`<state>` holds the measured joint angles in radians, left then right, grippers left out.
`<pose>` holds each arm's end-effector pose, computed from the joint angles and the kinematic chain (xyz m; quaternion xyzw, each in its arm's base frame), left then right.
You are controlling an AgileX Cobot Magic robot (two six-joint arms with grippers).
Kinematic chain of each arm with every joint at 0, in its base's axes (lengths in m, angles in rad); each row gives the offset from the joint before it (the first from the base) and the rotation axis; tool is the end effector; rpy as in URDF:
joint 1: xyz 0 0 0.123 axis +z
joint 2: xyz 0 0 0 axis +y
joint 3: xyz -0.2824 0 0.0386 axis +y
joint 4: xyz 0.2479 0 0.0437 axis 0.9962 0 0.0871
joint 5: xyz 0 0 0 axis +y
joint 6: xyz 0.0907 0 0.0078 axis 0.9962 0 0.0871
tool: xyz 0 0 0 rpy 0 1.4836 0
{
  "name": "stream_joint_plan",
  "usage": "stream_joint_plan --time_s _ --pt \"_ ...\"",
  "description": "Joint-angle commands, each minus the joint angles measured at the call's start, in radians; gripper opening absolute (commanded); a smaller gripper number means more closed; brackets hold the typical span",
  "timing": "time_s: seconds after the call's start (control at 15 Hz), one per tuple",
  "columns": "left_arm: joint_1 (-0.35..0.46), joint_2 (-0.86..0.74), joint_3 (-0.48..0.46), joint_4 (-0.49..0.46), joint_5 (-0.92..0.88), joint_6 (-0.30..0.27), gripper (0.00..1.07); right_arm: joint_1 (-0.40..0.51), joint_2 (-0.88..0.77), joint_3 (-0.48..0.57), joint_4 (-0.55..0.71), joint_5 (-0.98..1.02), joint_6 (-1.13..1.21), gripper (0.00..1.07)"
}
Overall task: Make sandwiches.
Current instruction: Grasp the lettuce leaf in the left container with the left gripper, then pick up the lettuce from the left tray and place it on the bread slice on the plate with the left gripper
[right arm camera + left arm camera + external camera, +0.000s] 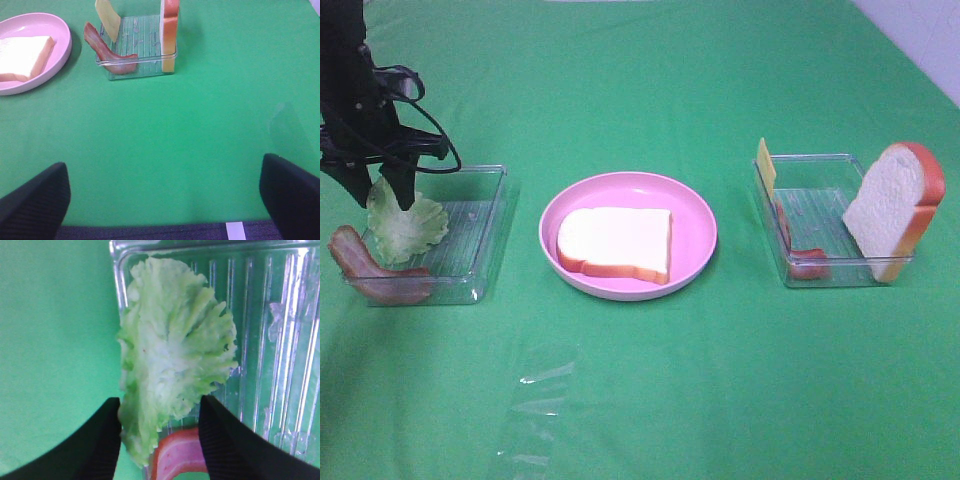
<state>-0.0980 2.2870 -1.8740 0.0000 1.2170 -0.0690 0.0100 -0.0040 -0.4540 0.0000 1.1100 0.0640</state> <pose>0.4593 -0.0452 0.1602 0.0145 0.9998 -0.0012 0.0139 -0.0027 0.0000 0.2604 0.0237 0.8758 0.0178 0.4817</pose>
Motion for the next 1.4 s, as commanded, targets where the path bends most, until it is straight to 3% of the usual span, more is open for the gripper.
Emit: stream_joint_plan --time_s 0.07,0.2,0.47,1.07,1.4 --pt "-0.001 0.0 0.002 0.006 0.003 -0.01 0.35 -0.003 -0.028 0.003 0.0 -0.011 -0.004 0.98" --pt "-0.001 0.0 0.002 0.007 0.0 -0.013 0.27 -0.003 -0.028 0.003 0.0 -0.011 -0.004 0.98" --pt "-0.001 0.0 0.002 0.011 0.0 -0.013 0.0 -0.003 -0.028 0.003 0.0 -0.011 -0.004 0.98" --pt "-0.001 -0.068 0.002 0.008 0.014 -0.02 0.0 -0.003 -0.028 0.003 0.0 -0.011 -0.004 0.98" --pt "-0.002 -0.196 -0.005 -0.08 0.019 0.02 0.0 -0.003 -0.028 0.003 0.0 -0.011 -0.004 0.98"
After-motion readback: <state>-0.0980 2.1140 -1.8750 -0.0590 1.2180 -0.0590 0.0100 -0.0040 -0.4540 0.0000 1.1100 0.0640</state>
